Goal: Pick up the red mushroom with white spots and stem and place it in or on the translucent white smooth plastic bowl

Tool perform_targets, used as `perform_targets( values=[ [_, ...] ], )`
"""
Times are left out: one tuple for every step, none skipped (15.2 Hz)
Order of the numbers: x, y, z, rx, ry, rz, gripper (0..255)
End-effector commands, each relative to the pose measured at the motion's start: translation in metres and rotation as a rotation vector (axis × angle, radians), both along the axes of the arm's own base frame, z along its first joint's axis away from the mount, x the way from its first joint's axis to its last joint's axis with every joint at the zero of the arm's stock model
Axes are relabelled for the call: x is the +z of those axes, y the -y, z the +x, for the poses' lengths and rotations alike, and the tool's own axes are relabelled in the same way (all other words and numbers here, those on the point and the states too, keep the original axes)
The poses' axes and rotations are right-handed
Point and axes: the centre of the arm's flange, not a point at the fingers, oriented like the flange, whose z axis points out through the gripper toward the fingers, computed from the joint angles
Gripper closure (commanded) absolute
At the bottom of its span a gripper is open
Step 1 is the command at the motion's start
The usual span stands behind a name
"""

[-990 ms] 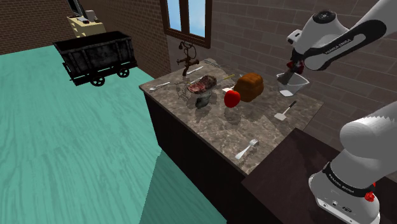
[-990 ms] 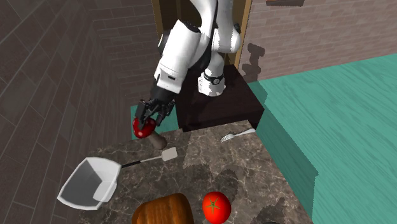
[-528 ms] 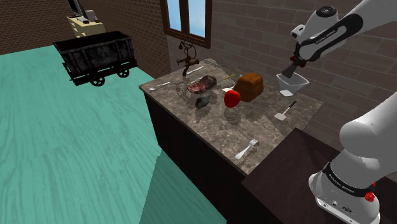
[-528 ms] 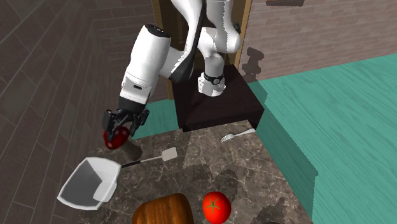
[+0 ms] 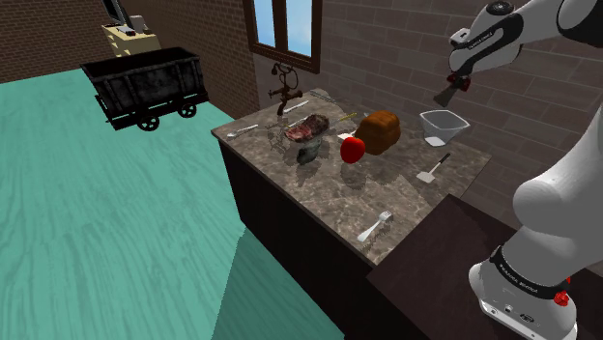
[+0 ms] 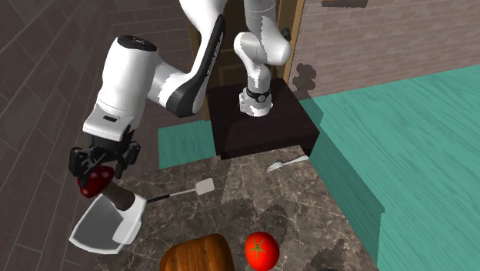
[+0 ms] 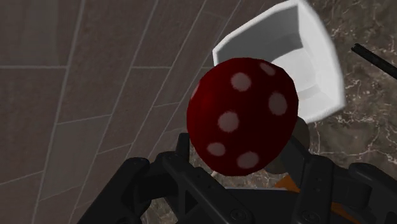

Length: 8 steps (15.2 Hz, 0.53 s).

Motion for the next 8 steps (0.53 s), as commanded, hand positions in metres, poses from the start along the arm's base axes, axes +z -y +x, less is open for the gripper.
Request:
perform_targets(
  values=[
    [0.001, 0.025, 0.008, 0.001, 0.001, 0.0, 255],
    [0.003, 0.038, 0.011, 0.001, 0.001, 0.0, 255],
    [0.004, 0.05, 0.015, 0.001, 0.001, 0.0, 255],
    [0.004, 0.06, 0.017, 0.001, 0.001, 0.0, 255],
    [-0.001, 0.06, 0.017, 0.001, 0.001, 0.0, 255],
    [-0.006, 0.06, 0.017, 0.001, 0.001, 0.0, 255],
    [-0.011, 0.06, 0.017, 0.001, 0.001, 0.0, 255],
    [-0.017, 0.06, 0.017, 0.001, 0.001, 0.0, 255]
  ],
)
